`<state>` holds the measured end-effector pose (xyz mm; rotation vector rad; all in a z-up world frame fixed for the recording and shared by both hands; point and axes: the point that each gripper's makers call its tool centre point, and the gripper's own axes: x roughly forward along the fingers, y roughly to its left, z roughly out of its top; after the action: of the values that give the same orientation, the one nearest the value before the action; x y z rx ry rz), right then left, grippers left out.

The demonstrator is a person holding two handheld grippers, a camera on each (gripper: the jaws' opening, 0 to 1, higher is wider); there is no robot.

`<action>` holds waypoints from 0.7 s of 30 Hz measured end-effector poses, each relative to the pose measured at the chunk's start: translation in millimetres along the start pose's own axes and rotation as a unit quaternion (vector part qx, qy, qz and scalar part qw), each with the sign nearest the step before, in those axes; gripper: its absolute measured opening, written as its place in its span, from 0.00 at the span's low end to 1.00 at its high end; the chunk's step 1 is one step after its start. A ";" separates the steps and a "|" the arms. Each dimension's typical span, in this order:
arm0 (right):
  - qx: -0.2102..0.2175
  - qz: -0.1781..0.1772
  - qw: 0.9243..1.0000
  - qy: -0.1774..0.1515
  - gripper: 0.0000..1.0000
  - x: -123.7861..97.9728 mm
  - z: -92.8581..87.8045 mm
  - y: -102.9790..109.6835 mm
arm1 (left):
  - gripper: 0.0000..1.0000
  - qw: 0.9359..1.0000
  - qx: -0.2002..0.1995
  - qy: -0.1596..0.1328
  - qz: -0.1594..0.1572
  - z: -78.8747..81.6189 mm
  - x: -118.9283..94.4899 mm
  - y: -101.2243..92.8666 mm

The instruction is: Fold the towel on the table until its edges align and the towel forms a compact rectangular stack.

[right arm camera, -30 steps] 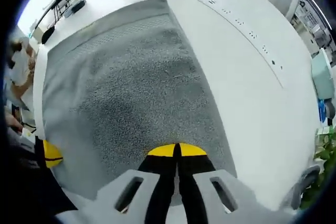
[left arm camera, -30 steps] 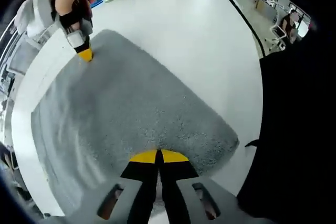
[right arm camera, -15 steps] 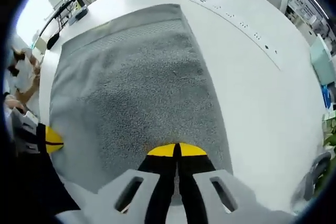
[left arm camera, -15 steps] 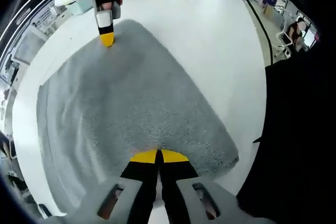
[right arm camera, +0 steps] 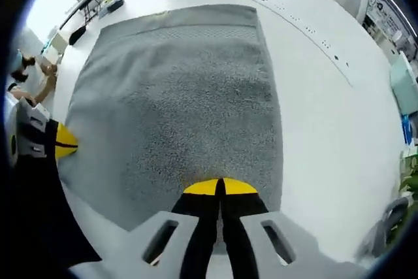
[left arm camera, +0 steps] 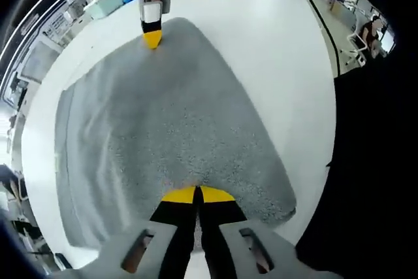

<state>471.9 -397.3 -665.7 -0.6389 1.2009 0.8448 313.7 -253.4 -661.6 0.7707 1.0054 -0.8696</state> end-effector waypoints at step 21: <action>0.023 0.017 0.999 -0.015 0.00 -8.4 -35.8 15.2 | 0.01 0.998 -0.055 0.034 -0.004 -6.9 0.5 10.9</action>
<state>439.1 -419.7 -666.7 -0.5683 1.2025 0.8505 320.8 -242.7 -662.9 0.7079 1.1088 -0.7928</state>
